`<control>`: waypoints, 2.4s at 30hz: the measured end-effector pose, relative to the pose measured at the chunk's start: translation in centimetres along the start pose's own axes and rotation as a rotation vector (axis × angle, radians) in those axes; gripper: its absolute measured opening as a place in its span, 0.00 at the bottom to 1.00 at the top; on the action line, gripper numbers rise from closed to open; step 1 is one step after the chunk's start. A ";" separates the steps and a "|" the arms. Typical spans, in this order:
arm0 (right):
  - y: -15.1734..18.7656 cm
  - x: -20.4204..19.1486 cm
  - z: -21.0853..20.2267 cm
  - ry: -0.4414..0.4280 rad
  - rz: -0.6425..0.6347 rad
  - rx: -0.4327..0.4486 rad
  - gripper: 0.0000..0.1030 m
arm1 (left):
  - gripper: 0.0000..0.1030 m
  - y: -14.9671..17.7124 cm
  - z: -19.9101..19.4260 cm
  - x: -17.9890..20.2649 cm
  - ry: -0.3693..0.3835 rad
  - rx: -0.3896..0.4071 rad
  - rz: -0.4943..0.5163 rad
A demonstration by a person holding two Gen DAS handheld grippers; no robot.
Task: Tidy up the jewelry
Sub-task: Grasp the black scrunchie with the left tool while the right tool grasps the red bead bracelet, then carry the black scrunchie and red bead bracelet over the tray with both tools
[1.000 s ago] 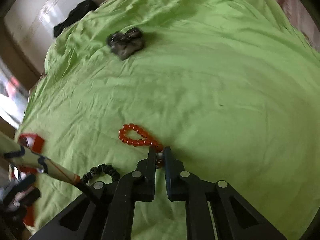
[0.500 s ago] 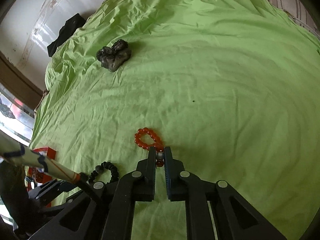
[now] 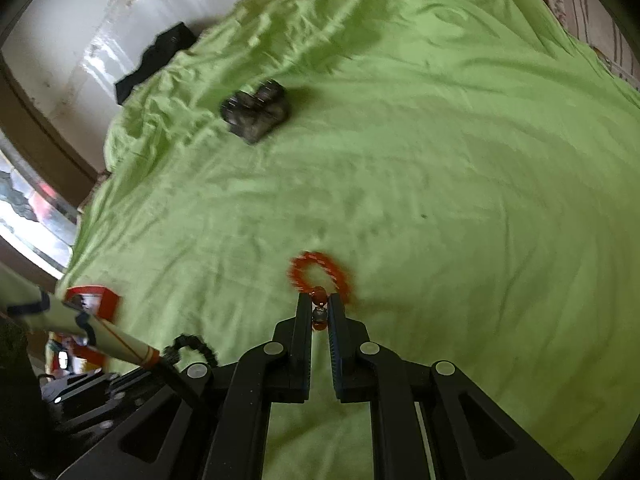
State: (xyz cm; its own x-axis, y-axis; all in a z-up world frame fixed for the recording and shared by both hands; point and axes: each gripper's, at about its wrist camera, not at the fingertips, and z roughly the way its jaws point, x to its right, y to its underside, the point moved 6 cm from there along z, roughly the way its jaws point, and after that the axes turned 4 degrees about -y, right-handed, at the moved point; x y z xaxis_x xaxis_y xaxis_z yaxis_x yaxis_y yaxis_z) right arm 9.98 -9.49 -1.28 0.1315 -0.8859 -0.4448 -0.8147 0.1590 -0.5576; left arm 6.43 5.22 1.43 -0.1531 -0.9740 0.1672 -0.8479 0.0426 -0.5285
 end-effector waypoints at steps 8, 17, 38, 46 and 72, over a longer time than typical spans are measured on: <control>1.4 -3.8 -3.2 -0.082 -0.015 0.033 0.08 | 0.05 0.5 -9.3 -4.1 0.048 0.119 -0.104; 3.9 -10.1 -6.5 -0.113 -0.049 0.029 0.08 | 0.05 2.4 -15.4 -13.3 -0.037 0.222 -0.223; 7.1 -32.2 0.0 -0.179 -0.329 -0.106 0.08 | 0.05 8.1 -17.3 -35.1 -0.155 0.189 -0.569; 10.6 -39.4 4.7 -0.233 -0.418 -0.203 0.08 | 0.05 6.9 -15.4 -36.5 -0.202 0.182 -0.549; 13.7 -43.9 12.0 -0.173 -0.502 -0.271 0.10 | 0.20 7.2 -16.1 -39.3 -0.163 0.249 -0.664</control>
State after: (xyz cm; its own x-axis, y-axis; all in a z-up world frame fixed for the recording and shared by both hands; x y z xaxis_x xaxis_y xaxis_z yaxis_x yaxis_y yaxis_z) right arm -0.14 36.86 2.20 0.6099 -0.7363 -0.2932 -0.7408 -0.3981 -0.5410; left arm -1.79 47.34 4.44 0.4479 -0.7983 0.4026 -0.5922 -0.6023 -0.5353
